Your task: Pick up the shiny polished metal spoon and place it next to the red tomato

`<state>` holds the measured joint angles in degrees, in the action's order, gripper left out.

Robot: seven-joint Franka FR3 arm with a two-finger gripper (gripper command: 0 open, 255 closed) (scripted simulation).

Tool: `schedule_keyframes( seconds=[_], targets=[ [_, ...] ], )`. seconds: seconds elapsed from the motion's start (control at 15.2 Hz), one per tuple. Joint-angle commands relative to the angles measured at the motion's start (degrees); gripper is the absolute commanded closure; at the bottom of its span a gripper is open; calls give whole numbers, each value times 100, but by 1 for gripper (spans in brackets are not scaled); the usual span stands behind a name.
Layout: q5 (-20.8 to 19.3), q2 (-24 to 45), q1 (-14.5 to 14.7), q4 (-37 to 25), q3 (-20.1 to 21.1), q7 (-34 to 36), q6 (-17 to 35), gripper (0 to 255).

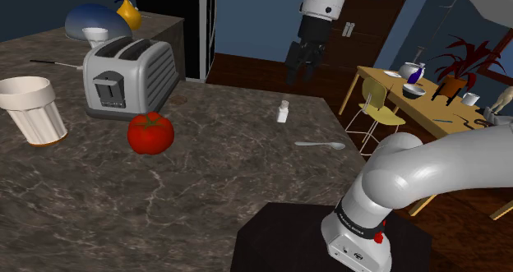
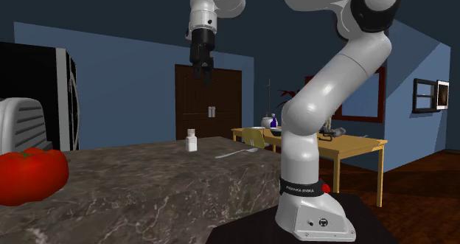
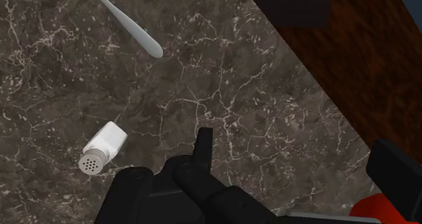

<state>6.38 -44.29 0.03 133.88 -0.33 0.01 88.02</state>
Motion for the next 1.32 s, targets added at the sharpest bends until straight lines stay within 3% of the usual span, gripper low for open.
schedule_keyframes(
  seconds=[0.0, 0.73, 1.25],
  targets=[
    [0, 0, 0, 0, 0, 0, 0, 0],
    [-1029, -1723, -140, 2320, -1485, -2436, 1013, 0],
    [-2267, -1878, -573, 3240, -3202, -4466, 1998, 0]
  ],
)
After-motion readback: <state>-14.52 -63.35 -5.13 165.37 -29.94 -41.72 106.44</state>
